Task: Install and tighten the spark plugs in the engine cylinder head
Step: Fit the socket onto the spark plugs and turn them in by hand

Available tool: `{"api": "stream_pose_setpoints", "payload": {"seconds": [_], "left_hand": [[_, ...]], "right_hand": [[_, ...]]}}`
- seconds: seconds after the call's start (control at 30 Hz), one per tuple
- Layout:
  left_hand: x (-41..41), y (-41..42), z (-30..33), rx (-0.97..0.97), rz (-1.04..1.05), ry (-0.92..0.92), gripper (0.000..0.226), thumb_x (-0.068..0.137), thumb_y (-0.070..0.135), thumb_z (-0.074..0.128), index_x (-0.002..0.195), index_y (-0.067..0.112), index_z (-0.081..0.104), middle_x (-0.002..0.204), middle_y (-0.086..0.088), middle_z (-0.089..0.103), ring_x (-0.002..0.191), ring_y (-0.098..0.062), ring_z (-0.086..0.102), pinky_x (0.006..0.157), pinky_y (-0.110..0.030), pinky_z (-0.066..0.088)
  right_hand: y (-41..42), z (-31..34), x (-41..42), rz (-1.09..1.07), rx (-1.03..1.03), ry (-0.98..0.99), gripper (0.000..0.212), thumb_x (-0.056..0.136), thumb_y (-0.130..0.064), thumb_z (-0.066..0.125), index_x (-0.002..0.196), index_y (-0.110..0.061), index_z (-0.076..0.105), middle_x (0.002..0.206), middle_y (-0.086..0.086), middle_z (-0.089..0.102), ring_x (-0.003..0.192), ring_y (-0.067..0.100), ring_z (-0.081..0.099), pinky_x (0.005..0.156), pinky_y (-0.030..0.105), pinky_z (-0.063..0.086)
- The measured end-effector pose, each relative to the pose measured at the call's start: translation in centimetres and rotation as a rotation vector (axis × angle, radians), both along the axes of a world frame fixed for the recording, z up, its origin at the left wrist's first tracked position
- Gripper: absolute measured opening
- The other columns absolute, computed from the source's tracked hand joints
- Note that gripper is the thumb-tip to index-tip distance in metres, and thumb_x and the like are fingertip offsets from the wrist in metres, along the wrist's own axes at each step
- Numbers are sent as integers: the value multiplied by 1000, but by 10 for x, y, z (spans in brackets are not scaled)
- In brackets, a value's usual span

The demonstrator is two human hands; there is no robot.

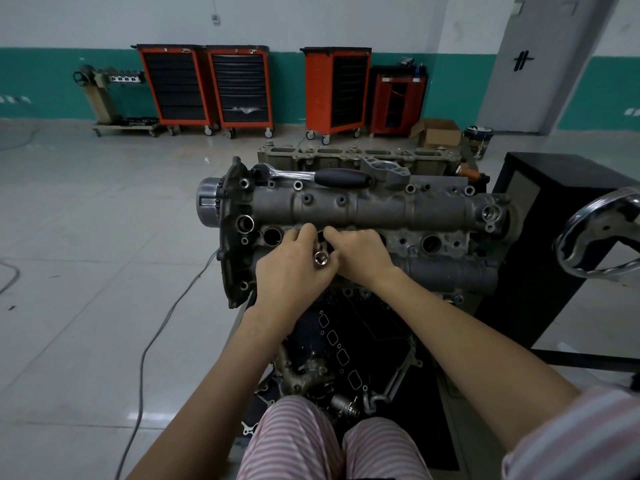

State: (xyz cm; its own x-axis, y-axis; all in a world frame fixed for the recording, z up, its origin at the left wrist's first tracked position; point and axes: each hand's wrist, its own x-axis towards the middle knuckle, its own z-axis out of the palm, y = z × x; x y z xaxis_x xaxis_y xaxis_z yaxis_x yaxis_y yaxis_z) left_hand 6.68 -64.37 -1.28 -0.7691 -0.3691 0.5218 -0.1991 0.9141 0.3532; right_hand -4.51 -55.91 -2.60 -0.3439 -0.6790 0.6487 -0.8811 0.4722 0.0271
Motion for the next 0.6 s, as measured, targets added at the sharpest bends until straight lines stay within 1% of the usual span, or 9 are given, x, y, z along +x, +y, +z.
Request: {"api": "stream_pose_setpoints", "payload": {"seconds": [0.07, 0.13, 0.17, 0.23, 0.27, 0.4, 0.47, 0.53, 0.6], "left_hand": [[0, 1, 1, -9, 38, 10, 35, 86, 55, 48, 80, 20, 44, 83, 6, 51, 68, -17, 53, 53, -26, 33], [1, 3, 1, -30, 73, 30, 37, 88, 52, 47, 71, 20, 49, 74, 6, 50, 65, -16, 53, 48, -25, 25], [1, 4, 1, -47, 87, 28, 36, 89, 49, 47, 69, 19, 50, 72, 5, 50, 65, -17, 53, 47, -25, 22], [1, 4, 1, -82, 107, 15, 34, 91, 44, 46, 75, 17, 57, 75, 3, 55, 70, -17, 55, 48, -26, 22], [1, 4, 1, -88, 109, 16, 32, 91, 43, 46, 79, 17, 59, 80, 3, 57, 72, -16, 56, 51, -26, 24], [4, 1, 3, -64, -2, 48, 20, 89, 35, 52, 82, 20, 41, 85, 5, 49, 67, -17, 49, 52, -27, 29], [5, 2, 3, -65, -55, 31, 21, 87, 33, 53, 85, 21, 37, 85, 7, 45, 70, -18, 50, 51, -27, 28], [5, 2, 3, -55, -58, 21, 24, 87, 36, 53, 86, 21, 34, 87, 5, 47, 74, -19, 53, 52, -28, 28], [4, 1, 3, -51, -21, 2, 29, 88, 45, 51, 81, 20, 36, 84, 5, 51, 71, -19, 53, 51, -28, 27]], "right_hand": [[0, 1, 2, 11, -35, 56, 23, 54, -6, 80, 64, -3, 58, 42, 7, 55, 32, 25, 52, 35, 23, 38], [0, 1, 2, -1, -58, 90, 17, 59, -7, 75, 59, -5, 58, 40, 6, 53, 30, 24, 50, 34, 21, 37], [-1, 2, 2, -7, -64, 90, 13, 65, -11, 66, 57, -7, 58, 39, 5, 53, 30, 23, 50, 34, 20, 36], [-1, 1, 3, -2, -92, 59, 24, 72, -21, 45, 58, -8, 58, 41, 4, 54, 33, 24, 52, 35, 20, 35], [-1, 1, 3, 5, -91, 31, 28, 73, -24, 40, 61, -7, 59, 44, 5, 55, 35, 25, 53, 36, 22, 35], [-3, 0, -2, -85, 59, -35, 25, 80, -26, 52, 91, -3, 55, 70, 11, 66, 61, 33, 62, 49, 31, 34], [-3, -3, -4, -97, 84, -40, 28, 80, -26, 57, 96, -4, 54, 77, 12, 67, 69, 35, 63, 52, 32, 32], [-3, -3, -5, -81, 91, -39, 29, 79, -24, 60, 98, -3, 56, 76, 13, 67, 68, 35, 63, 52, 32, 32], [-1, -1, -3, -68, 86, -14, 23, 74, -17, 67, 89, -2, 60, 65, 12, 65, 56, 32, 63, 47, 29, 34]]}}
